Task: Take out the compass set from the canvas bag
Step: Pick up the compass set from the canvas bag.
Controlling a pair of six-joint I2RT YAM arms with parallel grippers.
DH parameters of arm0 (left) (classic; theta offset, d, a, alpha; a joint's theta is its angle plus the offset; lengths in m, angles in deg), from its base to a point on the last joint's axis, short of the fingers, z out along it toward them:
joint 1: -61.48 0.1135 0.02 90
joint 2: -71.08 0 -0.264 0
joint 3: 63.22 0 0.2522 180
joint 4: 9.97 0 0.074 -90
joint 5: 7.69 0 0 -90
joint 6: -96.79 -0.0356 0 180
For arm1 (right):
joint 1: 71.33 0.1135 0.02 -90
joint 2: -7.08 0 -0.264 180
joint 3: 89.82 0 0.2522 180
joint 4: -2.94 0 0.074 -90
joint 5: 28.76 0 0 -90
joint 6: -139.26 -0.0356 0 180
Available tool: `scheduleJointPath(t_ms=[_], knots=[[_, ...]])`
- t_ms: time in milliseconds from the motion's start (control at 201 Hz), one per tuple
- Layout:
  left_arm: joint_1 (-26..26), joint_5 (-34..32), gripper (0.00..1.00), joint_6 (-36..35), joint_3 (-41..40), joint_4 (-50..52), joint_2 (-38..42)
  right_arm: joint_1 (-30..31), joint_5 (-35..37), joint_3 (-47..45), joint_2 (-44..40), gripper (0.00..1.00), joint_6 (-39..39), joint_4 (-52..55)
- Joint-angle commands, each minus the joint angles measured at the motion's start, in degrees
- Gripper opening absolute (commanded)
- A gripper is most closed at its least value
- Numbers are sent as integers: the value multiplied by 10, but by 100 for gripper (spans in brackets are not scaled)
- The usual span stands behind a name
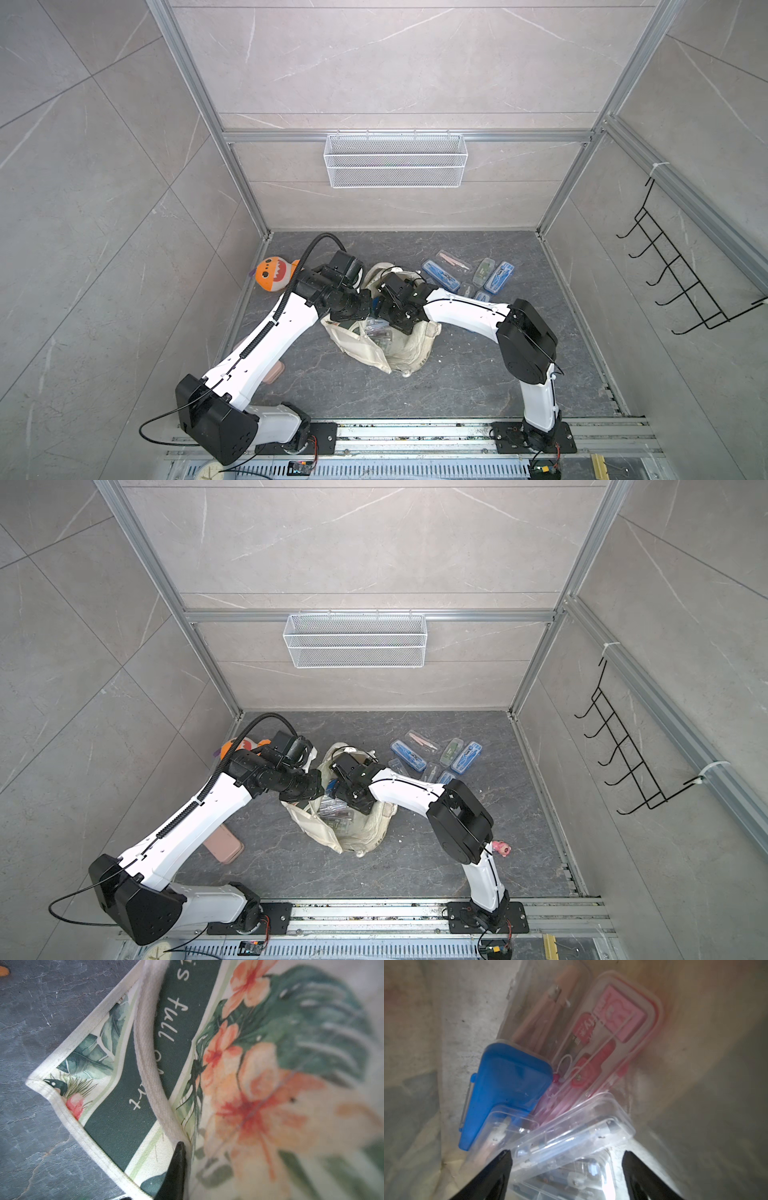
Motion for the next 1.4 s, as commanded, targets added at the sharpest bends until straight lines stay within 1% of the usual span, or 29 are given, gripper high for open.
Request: scheduleJointPath(t_ms=[0, 120, 249, 319, 389, 459, 513, 588, 663, 713, 793, 972, 1057, 1241, 1396], knots=[[-2, 24, 0, 12, -6, 2, 24, -8, 18, -6, 26, 86, -70, -13], [-2, 28, 0, 10, -11, 0, 26, -10, 29, -4, 44, 86, -96, -32], [-2, 33, 0, 10, -20, -7, 31, -12, 42, 14, 64, 84, -101, -40], [-2, 34, 0, 10, -23, -8, 32, -15, 43, 25, 74, 79, -92, -43], [-2, 33, 0, 8, -25, -7, 35, -16, 52, 34, 74, 70, -74, -45], [-2, 32, 0, 6, -27, -7, 37, -15, 62, 44, 71, 64, -52, -36], [-2, 30, 0, 6, -28, -7, 38, -16, 66, 44, 64, 56, -36, -34], [-2, 30, 0, 5, -30, -8, 36, -15, 75, 39, 49, 49, -19, -32], [-2, 29, 0, 5, -29, -9, 33, -15, 80, 30, 34, 48, -3, -33], [-2, 29, 0, 4, -27, -9, 32, -14, 82, 26, 24, 44, 8, -33], [-2, 22, 0, 3, -22, -7, 30, -12, 87, 20, 10, 42, 24, -33], [-2, 14, 0, 2, -15, -1, 29, 0, 100, 2, -26, 39, 55, -27], [-2, 11, 0, 1, -11, 1, 26, 5, 107, -7, -46, 35, 67, -25], [-2, 10, 0, -2, -10, 1, 22, 7, 105, -27, -57, 24, 63, -27], [-2, 10, 0, -3, -8, 2, 20, 8, 97, -29, -54, 18, 59, -28]])
